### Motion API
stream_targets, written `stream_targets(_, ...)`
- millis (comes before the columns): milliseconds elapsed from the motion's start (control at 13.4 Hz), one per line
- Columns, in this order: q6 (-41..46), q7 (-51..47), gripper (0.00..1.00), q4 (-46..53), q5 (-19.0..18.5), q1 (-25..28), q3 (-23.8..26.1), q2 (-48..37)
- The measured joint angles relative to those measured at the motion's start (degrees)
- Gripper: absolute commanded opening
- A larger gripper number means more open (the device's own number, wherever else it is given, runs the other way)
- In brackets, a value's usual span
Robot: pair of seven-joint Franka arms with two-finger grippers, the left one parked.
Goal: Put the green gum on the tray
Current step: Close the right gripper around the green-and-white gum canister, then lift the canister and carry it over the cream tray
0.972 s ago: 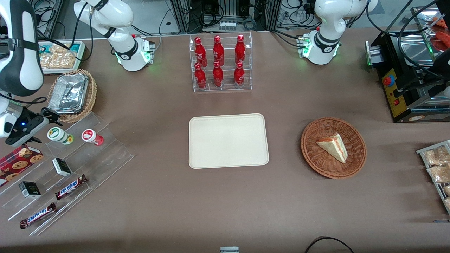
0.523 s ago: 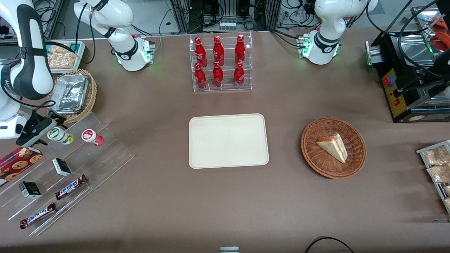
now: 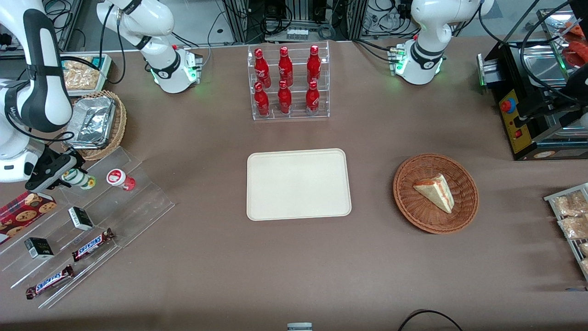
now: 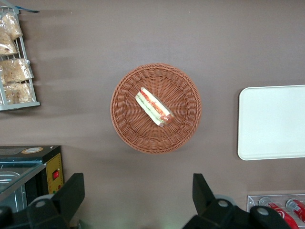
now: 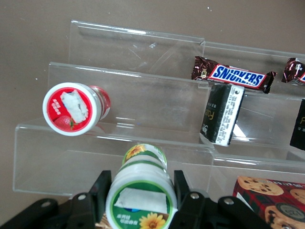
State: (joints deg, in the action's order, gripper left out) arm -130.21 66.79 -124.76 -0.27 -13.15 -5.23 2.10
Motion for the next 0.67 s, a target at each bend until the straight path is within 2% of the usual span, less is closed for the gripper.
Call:
stream_targets(299, 3.25, -1.94, 0.00, 2.86, 0.01, 1.29, 1.05, -0.06)
stream_targets(673, 14.47, -19.42, 0.00, 11.58, 0.03, 11.28, 1.52, 0.27)
